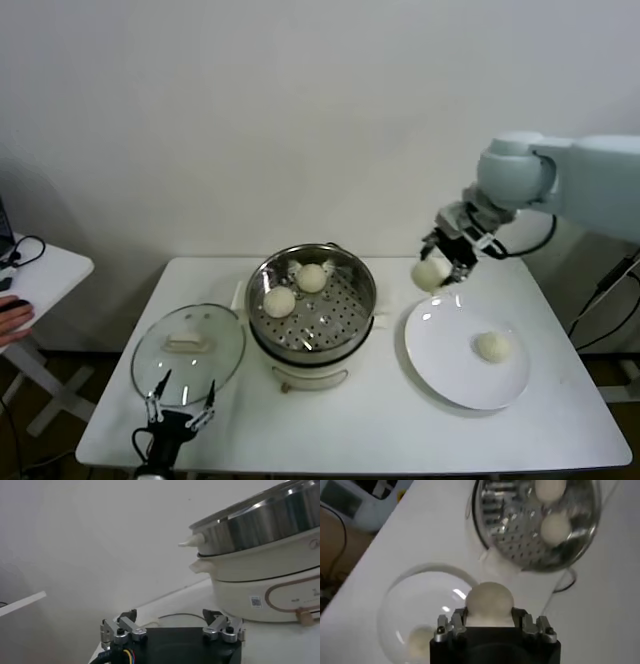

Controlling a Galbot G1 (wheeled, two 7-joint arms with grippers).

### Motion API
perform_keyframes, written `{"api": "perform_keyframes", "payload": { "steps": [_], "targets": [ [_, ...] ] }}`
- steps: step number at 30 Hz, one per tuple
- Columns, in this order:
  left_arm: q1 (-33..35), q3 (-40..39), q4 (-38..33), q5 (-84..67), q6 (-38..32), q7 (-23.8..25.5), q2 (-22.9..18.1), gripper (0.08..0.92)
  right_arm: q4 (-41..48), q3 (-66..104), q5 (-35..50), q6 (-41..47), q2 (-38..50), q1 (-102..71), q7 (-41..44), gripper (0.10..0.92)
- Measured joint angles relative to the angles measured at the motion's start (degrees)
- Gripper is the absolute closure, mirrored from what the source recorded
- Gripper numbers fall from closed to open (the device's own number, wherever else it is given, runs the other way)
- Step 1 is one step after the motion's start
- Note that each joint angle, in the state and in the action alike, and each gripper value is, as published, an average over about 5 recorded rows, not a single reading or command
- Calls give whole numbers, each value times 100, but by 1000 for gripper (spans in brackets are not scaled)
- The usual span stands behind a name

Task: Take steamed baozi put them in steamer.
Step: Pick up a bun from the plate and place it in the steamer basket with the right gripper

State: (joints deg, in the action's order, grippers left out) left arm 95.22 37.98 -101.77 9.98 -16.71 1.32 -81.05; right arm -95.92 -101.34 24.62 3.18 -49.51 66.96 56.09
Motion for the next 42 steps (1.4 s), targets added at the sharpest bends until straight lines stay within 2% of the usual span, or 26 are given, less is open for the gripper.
{"api": "perform_keyframes", "payload": {
  "steps": [8, 15, 31, 42],
  "targets": [
    [31, 21, -17, 9, 10, -28, -13, 177, -452, 462, -327, -473, -817, -84, -423, 457],
    [47, 38, -61, 10, 19, -30, -25, 177, -505, 529, -772, -687, -1429, -649, -719, 457],
    [7, 82, -21, -15, 32, -32, -31, 177, 358, 503, -1829, -1003, -2264, -1943, -1031, 457],
    [-14, 57, -16, -14, 43, -32, -39, 177, 784, 562, -2102, -1127, -2467, -2264, -1073, 453]
  ]
}}
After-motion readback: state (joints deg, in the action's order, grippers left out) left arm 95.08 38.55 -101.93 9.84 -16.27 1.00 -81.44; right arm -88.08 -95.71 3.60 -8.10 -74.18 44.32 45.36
